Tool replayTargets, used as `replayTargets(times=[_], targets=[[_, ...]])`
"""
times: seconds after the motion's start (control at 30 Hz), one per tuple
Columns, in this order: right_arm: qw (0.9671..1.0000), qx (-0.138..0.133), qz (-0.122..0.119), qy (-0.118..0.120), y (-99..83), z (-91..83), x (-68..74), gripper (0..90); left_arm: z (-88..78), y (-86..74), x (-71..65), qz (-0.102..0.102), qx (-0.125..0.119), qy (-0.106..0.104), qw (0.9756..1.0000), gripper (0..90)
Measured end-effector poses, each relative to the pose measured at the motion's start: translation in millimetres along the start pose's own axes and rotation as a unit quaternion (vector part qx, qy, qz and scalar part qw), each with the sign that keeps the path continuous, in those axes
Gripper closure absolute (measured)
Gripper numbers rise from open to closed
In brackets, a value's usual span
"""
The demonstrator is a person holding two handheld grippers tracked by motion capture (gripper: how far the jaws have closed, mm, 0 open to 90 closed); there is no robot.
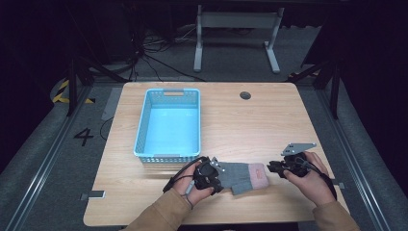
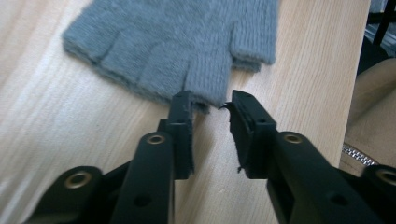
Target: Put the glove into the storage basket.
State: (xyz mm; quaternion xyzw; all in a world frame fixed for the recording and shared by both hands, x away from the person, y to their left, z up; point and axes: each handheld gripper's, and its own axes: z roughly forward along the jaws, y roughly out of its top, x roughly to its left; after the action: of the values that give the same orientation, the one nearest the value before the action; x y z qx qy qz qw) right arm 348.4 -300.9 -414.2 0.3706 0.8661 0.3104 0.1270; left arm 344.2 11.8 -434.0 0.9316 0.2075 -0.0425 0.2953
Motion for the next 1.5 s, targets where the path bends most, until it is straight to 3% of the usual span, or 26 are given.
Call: replayTargets(times=[0.13,0.3,0.63,0.73,1.07,1.2,1.37,1.5], targets=[[0.9999,-0.009,0.006,-0.001,0.6,-5.8,-1.5,76.9,-7.6,-0.5,1.4,-0.009,-0.016,-0.001,0.9998,64.1],[0.9999,-0.013,0.010,0.001,-1.3,-9.7,-3.7,75.4,-13.8,3.5,-1.7,-0.006,-0.030,0.008,0.9995,59.2],[0.9993,-0.024,0.027,-0.006,-4.7,-19.7,-10.5,71.6,-14.7,18.8,-4.0,0.007,-0.032,0.011,0.9994,48.3],[0.9991,-0.027,0.032,-0.009,-6.7,-22.5,-13.8,70.2,-11.3,24.7,-3.6,0.017,-0.041,0.014,0.9989,43.0],[0.9979,-0.040,0.049,-0.009,-9.8,-28.5,-20.9,66.1,3.8,46.1,-0.3,0.018,-0.046,0.017,0.9986,30.6],[0.9977,-0.043,0.052,-0.006,-11.0,-29.5,-22.0,65.4,10.0,48.4,2.2,0.012,-0.042,0.014,0.9989,29.9],[0.9970,-0.049,0.060,-0.003,-11.6,-29.9,-22.3,62.8,19.7,49.8,2.8,0.010,-0.033,0.026,0.9991,27.3],[0.9970,-0.050,0.059,0.002,-11.8,-28.7,-21.6,61.6,26.8,50.5,3.9,0.019,-0.031,0.031,0.9989,24.9]])
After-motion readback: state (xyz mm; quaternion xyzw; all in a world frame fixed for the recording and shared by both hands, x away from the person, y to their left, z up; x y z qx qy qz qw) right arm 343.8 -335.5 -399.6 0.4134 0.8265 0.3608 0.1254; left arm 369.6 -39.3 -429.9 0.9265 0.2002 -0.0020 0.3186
